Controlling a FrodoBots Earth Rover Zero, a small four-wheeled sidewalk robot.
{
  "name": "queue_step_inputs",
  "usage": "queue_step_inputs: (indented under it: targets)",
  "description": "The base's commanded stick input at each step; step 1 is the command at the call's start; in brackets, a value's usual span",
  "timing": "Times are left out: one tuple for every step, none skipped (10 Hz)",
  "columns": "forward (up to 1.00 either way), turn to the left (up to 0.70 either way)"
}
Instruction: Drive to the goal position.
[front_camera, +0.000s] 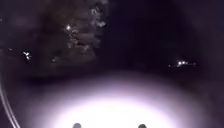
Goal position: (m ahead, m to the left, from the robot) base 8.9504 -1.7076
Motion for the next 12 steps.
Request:
queue_step_inputs:
  targets:
    - [0.5,0.0]
    - [0.5,0.0]
    - [0.5,0.0]
    - [0.5,0.0]
    - [0.5,0.0]
    - [0.5,-0.36]
    - [0.5,-0.49]
    - [0.5,-0.5]
    - [0.5,-0.5]
    - [0.5,-0.5]
    - [0.5,0.0]
    - [0.5,0.0]
